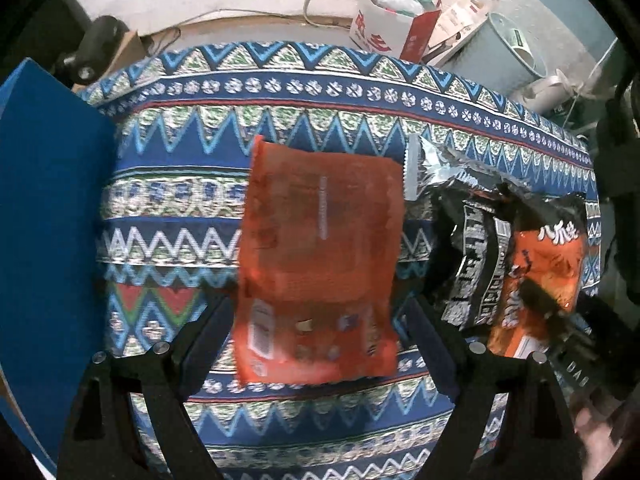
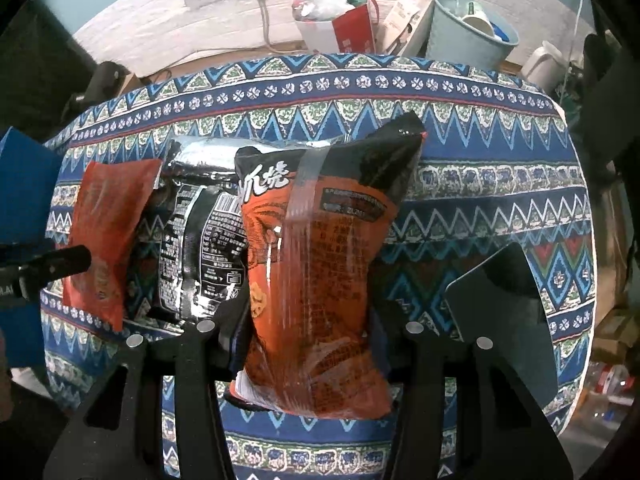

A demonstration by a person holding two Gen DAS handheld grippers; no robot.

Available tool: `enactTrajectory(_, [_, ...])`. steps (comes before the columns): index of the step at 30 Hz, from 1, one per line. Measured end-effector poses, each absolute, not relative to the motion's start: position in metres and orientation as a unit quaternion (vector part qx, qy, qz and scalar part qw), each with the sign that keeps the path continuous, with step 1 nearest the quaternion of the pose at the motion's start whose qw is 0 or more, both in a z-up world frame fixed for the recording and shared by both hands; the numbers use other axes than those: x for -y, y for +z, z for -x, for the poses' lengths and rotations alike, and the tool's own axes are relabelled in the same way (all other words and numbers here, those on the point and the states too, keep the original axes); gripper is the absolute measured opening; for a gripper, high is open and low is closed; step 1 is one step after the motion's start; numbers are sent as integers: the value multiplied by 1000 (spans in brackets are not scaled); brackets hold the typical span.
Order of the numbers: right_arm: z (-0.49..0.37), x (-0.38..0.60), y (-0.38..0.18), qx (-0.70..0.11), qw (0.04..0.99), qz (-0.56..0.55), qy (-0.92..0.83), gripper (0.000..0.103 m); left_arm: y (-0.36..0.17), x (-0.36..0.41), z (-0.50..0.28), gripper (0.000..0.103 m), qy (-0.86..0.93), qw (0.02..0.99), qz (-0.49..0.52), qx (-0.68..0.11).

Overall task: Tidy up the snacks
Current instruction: 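Grasp the red bag with left tool while right tool holds the orange-black bag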

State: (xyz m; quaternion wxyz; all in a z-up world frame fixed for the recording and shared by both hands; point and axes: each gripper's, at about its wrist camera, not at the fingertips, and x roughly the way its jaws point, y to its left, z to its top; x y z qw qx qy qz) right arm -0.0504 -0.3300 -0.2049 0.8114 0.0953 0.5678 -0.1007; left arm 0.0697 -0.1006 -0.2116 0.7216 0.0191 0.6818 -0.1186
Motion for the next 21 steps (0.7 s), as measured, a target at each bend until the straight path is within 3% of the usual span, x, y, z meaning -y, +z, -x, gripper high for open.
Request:
enactTrajectory(4, [48, 336, -216, -579, 803, -106, -94, 57, -219, 120, -66, 89, -121, 713, -23, -691])
enactTrajectory(12, [46, 336, -232, -590, 796, -94, -91, 57, -242, 133, -71, 91, -113, 708, -41, -696])
enactTrajectory(15, [47, 333, -234, -588, 799, -86, -89, 52, -251, 139, -77, 91, -118, 712, -63, -689])
enactTrajectory(20, [44, 328, -226, -582, 804, -72, -99, 51, -251, 143, -64, 55, -117, 731, -108, -664])
enactTrajectory(21, [44, 330, -223, -580, 805, -74, -99, 51, -249, 142, -64, 53, -118, 733, -107, -661])
